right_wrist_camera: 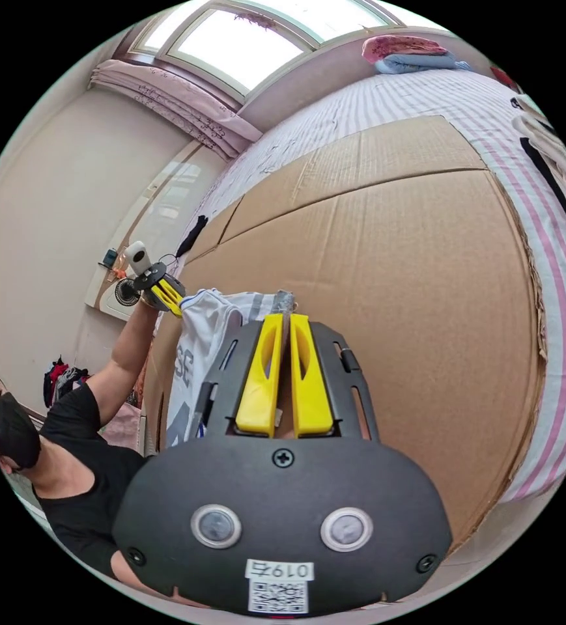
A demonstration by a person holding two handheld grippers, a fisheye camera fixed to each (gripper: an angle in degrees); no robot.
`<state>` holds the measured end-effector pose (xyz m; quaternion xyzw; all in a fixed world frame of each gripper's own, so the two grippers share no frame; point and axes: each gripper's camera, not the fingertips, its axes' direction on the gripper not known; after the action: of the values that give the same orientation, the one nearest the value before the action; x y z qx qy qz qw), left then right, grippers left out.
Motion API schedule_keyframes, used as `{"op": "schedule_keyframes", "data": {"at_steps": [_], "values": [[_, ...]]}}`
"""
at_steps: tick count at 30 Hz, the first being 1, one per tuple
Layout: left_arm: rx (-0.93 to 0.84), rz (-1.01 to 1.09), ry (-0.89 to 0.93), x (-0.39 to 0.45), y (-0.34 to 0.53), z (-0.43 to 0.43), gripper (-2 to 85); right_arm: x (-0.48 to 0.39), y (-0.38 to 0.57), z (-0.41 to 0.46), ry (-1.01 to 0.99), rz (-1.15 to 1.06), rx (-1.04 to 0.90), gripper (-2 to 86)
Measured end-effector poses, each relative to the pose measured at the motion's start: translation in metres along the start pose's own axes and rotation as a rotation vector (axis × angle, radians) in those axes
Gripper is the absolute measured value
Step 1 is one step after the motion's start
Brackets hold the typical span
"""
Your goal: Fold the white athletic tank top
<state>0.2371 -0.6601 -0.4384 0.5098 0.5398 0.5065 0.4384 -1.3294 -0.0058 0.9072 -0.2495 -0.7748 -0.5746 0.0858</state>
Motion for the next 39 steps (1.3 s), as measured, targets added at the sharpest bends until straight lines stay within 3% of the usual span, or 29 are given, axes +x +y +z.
{"op": "schedule_keyframes", "data": {"at_steps": [13,18,25,31,39], "values": [[-0.086,-0.118,0.064,0.006,0.008,0.007,2.2,-0.056,0.004,0.026,0.222,-0.035,-0.032,4.7],[-0.002,-0.178,0.049,0.016,0.016,-0.015,5.6,-0.117,0.03,0.021,0.074,-0.193,0.016,5.2],[0.084,-0.138,-0.121,0.083,-0.013,-0.007,10.3,-0.141,0.037,0.089,0.062,-0.153,-0.174,8.9],[0.011,-0.16,-0.311,0.123,-0.043,0.044,11.7,-0.159,0.063,0.118,0.083,-0.145,-0.173,5.8],[-0.019,-0.198,-0.351,0.148,-0.035,0.076,12.0,-0.19,0.109,0.135,0.1,-0.197,-0.126,0.2]]}}
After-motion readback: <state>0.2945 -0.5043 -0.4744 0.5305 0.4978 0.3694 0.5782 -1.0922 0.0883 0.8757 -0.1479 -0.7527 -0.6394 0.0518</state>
